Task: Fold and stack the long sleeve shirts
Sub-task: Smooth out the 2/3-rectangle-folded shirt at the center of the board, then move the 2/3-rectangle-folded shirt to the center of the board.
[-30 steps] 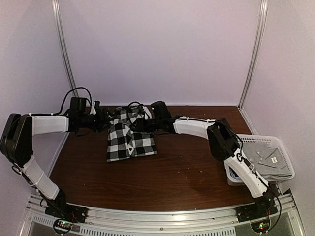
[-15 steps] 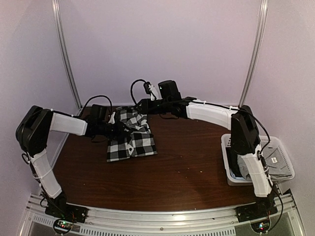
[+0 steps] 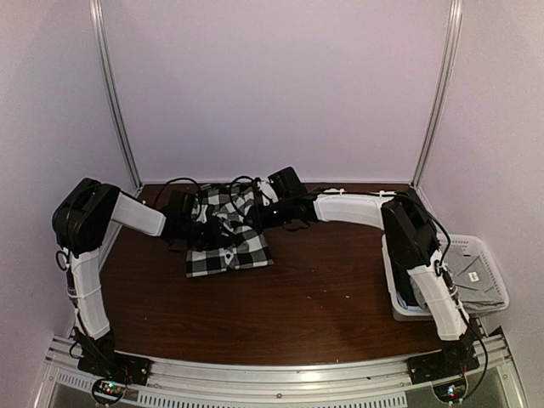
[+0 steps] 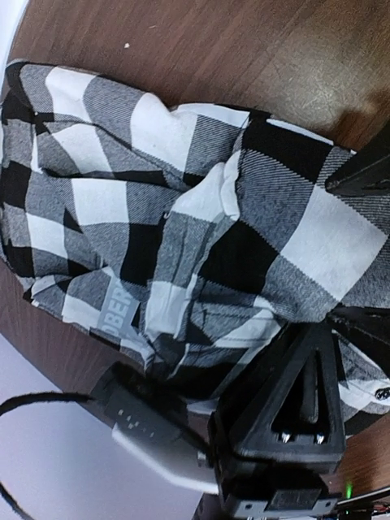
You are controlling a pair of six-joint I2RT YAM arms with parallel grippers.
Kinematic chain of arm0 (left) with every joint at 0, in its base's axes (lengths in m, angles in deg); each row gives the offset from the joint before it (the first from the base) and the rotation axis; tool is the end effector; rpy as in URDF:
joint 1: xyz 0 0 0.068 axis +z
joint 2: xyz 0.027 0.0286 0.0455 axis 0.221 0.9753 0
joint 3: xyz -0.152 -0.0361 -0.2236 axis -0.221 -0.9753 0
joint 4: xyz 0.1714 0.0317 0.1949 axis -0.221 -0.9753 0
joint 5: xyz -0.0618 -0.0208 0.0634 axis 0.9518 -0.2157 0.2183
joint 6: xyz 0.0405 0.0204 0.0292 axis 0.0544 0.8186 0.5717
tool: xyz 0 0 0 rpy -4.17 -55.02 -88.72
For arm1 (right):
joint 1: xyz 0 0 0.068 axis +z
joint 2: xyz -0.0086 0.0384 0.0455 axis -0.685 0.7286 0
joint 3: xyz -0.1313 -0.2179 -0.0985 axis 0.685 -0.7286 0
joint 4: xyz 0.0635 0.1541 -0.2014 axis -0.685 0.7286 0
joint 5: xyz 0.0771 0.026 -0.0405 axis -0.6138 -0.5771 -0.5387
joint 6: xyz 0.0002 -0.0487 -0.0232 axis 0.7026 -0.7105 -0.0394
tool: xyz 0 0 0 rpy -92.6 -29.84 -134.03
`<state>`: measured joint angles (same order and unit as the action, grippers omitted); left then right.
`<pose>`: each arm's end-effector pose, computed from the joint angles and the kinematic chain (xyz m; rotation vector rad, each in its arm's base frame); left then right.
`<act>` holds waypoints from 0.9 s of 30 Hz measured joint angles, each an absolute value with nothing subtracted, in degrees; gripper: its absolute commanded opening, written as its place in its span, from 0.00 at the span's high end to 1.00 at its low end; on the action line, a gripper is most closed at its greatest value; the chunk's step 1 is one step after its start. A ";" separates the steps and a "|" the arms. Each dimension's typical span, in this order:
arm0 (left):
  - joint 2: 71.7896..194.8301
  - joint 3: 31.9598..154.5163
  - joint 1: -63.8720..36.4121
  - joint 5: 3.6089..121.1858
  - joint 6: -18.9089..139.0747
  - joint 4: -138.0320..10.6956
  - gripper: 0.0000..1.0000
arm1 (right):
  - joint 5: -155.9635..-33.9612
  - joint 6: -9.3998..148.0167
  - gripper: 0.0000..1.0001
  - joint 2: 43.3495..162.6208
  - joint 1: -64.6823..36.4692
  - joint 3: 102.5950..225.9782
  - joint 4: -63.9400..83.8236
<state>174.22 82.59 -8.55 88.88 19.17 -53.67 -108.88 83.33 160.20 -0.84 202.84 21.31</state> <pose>0.3682 -0.1656 0.1144 -0.3449 2.5231 -1.2947 0.3987 0.3817 0.1808 -0.6585 2.2503 1.0007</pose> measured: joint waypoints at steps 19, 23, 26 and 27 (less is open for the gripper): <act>166.33 84.68 -8.55 81.14 22.28 -62.02 0.71 | -103.42 80.89 0.60 154.67 2.76 200.05 23.15; 166.98 84.95 -8.42 80.29 22.32 -62.29 0.71 | -103.86 80.91 0.60 156.62 4.73 200.92 23.04; 168.64 84.95 -7.92 80.29 22.43 -62.42 0.70 | -103.94 80.89 0.60 159.07 5.69 201.20 23.35; 169.25 84.95 -7.74 80.29 22.54 -62.44 0.70 | -103.86 80.86 0.59 159.96 5.78 201.31 23.54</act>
